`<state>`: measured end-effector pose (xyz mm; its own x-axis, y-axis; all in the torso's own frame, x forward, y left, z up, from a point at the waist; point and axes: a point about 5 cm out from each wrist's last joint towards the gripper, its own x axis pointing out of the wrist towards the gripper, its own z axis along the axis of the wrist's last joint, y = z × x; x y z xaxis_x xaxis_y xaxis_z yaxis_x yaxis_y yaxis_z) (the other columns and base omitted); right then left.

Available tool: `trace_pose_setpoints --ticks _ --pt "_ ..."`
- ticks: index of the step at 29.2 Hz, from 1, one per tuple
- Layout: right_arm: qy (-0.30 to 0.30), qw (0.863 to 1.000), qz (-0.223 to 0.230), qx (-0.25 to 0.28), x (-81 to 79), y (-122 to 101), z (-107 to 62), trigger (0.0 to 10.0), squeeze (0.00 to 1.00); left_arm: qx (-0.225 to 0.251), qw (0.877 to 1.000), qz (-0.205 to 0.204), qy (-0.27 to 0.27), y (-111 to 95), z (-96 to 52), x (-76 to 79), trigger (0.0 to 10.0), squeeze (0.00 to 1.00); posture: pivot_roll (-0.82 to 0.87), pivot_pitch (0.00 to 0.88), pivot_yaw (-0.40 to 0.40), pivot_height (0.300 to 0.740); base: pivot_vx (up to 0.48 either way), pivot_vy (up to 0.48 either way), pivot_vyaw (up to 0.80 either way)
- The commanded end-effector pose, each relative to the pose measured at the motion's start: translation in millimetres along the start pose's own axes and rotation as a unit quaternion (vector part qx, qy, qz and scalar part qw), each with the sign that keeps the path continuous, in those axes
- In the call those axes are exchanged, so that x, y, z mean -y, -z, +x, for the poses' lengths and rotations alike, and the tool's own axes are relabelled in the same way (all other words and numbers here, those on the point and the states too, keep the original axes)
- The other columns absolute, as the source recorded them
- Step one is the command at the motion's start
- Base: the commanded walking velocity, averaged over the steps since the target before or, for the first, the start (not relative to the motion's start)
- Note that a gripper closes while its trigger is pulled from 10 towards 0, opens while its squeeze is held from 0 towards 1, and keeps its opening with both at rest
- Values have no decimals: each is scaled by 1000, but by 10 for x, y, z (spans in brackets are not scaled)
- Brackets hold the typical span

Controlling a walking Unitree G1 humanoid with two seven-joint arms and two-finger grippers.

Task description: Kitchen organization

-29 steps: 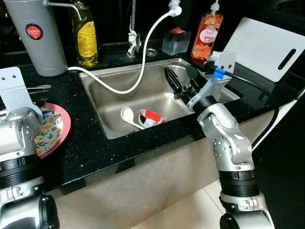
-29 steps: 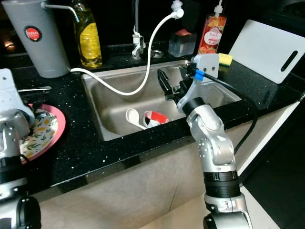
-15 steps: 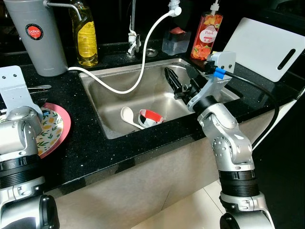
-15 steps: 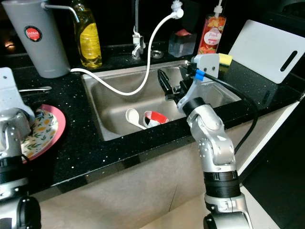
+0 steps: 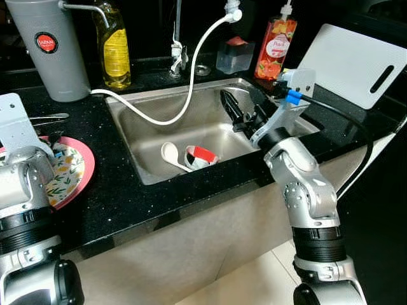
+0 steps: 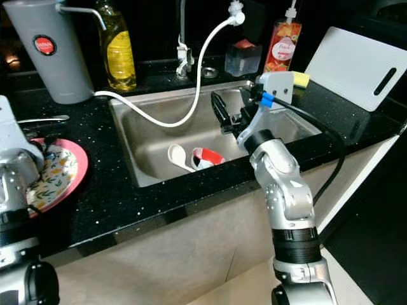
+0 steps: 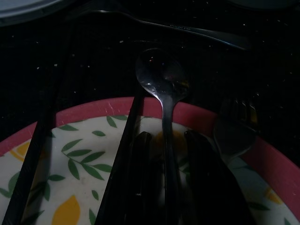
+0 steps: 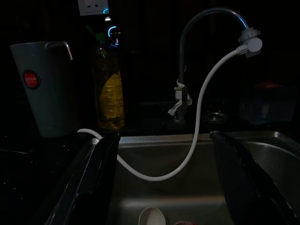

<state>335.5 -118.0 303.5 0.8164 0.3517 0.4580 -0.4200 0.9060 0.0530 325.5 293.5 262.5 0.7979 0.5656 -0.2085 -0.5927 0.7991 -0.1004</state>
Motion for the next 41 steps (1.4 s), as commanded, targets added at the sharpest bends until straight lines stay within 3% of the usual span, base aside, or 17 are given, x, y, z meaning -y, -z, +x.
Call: trace_pose_setpoints --ticks 1,2,3,4,5,6,8,9,20,21,25,26,28,38,41 --pt "1 1000 1 -5 3 14 -5 10000 0 -33 999 1 9 128 23 32 8196 0 -60 97 -39 740 0 0 0" --pt "1 1000 1 -5 3 14 -5 10000 0 -36 999 1 9 139 25 31 8196 0 -60 97 -39 740 0 0 0" --pt "2 1000 2 -5 4 14 -5 10000 0 -37 999 5 7 152 28 26 4039 0 -60 98 -40 740 0 0 0" --pt "2 1000 2 -5 4 14 -5 10000 0 -37 999 5 7 152 28 26 4039 0 -60 98 -40 740 0 0 0" --pt "2 1000 2 -5 5 14 -5 10000 0 -38 999 8 7 161 32 22 3216 0 -60 98 -40 740 0 0 0" --pt "2 1000 3 -5 6 14 -5 10000 0 -38 999 11 6 167 35 18 706 0 -60 98 -40 740 0 0 0" --pt "2 1000 3 -5 6 14 -5 10000 0 -38 999 13 5 171 37 15 706 0 -61 98 -40 740 0 0 0" --pt "2 1000 3 -5 6 13 -5 10000 0 -38 999 14 5 173 37 15 0 0 -60 98 -41 740 0 0 0" --pt "2 1000 4 -4 6 10 3 10000 0 -20 1000 8 5 123 32 18 0 0 -60 97 -41 740 0 0 0" --pt "2 1000 5 -4 5 10 4 10000 0 -1 1000 2 4 66 23 20 10000 0 -60 97 -40 740 0 0 0" --pt "3 1000 5 -3 5 9 4 10000 0 48 999 -3 4 -77 -11 33 10000 0 -61 98 -39 740 0 0 0" --pt "3 1000 5 -3 6 9 2 10000 0 84 996 -10 22 -193 -52 74 10000 0 -62 98 -38 740 0 0 0" --pt "3 1000 5 -3 6 8 1 10000 0 101 994 -17 37 -253 -78 102 10000 0 -62 98 -38 740 0 0 0" --pt "0 1000 8 -2 1 4 -2 10000 0 139 979 -12 150 -345 -205 309 10000 0 -66 90 -35 740 0 0 0" --pt "-2 1000 24 3 6 -21 1 10000 0 169 959 15 225 -395 -317 448 10000 0 -67 86 -34 740 0 0 0"
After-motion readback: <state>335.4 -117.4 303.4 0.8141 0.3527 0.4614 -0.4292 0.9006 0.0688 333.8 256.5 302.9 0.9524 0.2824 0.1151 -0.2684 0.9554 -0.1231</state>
